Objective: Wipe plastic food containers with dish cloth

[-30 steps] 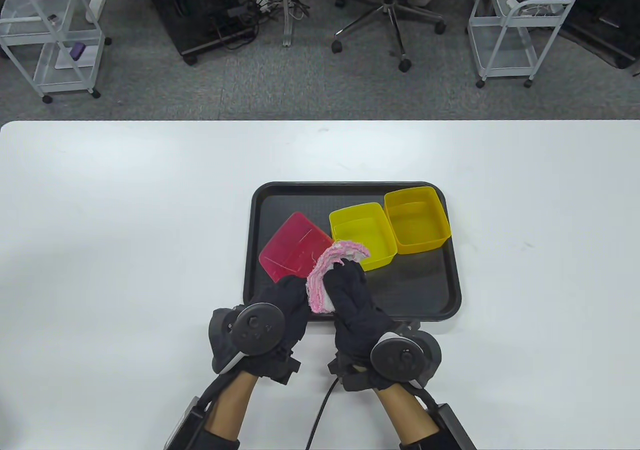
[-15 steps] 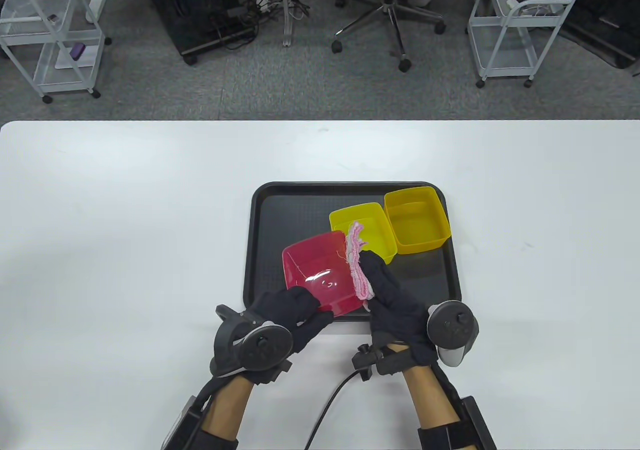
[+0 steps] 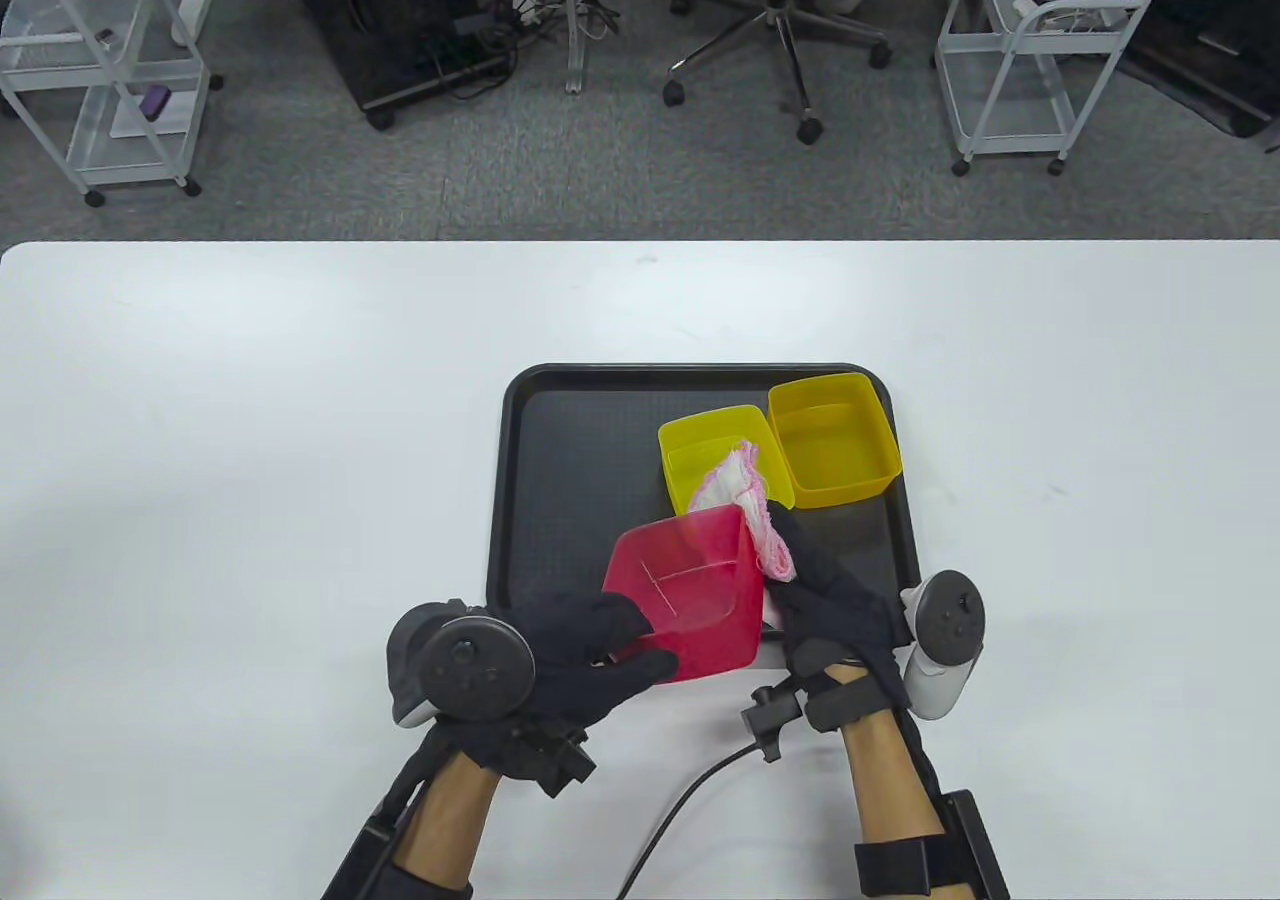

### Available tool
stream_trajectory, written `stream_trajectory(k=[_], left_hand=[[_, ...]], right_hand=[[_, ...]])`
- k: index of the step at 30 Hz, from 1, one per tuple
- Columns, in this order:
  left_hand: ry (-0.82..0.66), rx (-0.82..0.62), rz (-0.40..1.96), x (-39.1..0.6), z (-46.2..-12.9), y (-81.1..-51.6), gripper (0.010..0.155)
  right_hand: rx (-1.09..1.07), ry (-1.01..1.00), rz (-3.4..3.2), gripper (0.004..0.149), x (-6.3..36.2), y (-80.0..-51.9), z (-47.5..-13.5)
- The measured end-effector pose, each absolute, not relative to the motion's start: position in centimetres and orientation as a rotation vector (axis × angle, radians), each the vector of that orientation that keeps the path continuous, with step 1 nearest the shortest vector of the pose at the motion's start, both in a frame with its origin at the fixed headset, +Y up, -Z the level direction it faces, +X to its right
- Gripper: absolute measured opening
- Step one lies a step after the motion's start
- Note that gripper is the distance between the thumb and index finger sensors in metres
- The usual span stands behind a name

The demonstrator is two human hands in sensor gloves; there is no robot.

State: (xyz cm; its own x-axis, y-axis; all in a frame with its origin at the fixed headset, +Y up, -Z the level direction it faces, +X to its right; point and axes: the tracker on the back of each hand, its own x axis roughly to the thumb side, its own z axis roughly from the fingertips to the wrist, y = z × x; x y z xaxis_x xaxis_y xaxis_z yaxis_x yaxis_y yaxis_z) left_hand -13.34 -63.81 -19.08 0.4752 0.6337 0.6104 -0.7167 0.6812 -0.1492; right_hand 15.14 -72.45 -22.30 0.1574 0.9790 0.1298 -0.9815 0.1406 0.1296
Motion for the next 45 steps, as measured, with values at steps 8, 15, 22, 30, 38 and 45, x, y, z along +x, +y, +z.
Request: stream_trajectory(k=[8,15,22,30,38,45], left_hand=[[-0.76,0.061,1.052,-12.7,-19.0,-64.0,0.044],[-0.78,0.074,1.162,-12.5,-18.7,-64.2,0.045],[-0.766,0.047,1.294,-12.7,-19.0,-64.8,0.046],[-0.694,0.154,1.186,-13.0,-18.8,-64.3,0.048],[-0.466,0.381,0.863,-13.7,-18.6,-64.6,0.044],[-0.323,0.425,0.53,-14.4,-19.1,-65.5,0.043]], right_hand=[[0.309,0.203,1.265,0.048,14.0,-73.5,-22.6],[0.313,0.288,1.206,0.047,11.7,-74.5,-22.5],[0.38,0.296,1.129,0.046,10.4,-74.8,-22.3],[0.438,0.352,1.19,0.047,7.8,-74.1,-21.1],[0.355,0.363,1.227,0.054,7.5,-74.3,-20.5],[0.302,0.311,1.14,0.057,8.2,-73.4,-20.5]])
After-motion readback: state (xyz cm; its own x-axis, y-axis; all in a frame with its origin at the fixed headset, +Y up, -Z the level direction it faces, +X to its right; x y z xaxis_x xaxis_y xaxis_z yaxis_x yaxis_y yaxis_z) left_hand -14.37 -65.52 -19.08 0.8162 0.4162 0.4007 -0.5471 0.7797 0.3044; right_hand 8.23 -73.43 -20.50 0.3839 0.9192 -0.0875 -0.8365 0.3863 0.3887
